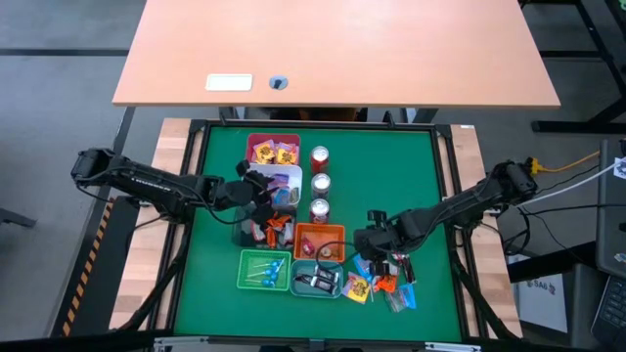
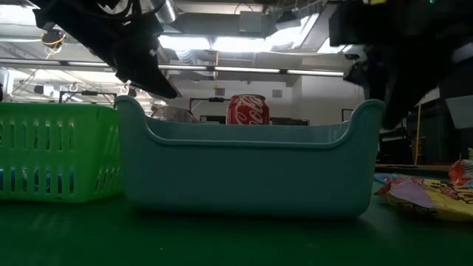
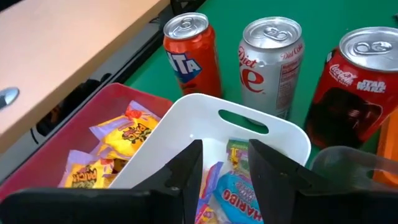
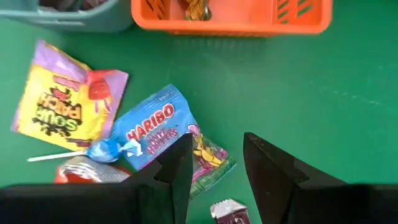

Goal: Sort candy
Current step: Put the violet candy into the white bin

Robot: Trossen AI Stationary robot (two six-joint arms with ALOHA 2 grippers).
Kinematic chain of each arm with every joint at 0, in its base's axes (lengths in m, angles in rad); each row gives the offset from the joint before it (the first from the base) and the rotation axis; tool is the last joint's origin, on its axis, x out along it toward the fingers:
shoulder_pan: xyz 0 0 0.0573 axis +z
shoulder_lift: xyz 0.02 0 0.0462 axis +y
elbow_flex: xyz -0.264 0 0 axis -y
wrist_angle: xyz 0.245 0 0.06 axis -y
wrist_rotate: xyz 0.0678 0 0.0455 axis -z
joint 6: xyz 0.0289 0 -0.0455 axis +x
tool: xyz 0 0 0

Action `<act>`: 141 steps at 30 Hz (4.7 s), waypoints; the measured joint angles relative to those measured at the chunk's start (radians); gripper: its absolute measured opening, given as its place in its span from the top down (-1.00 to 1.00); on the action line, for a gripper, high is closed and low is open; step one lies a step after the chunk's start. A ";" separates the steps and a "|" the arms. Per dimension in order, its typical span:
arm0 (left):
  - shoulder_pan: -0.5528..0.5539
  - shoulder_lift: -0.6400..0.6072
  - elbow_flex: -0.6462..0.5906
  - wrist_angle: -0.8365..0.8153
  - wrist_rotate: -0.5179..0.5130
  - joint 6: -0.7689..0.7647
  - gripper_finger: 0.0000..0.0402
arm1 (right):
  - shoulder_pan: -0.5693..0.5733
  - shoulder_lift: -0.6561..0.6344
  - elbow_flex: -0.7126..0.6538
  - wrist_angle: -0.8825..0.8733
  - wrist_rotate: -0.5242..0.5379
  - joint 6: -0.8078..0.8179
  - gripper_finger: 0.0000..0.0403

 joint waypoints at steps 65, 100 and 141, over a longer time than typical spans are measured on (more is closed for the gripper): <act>-0.105 0.000 0.000 0.292 0.173 -0.045 0.41 | 0.000 -0.002 0.117 -0.032 0.373 -0.020 0.98; -0.153 0.000 0.000 0.391 0.116 -0.043 0.41 | -0.197 0.096 0.130 0.770 0.553 -0.231 0.97; -0.111 0.000 0.000 0.339 0.095 -0.042 1.00 | -0.197 0.160 0.130 0.974 0.366 -0.351 0.78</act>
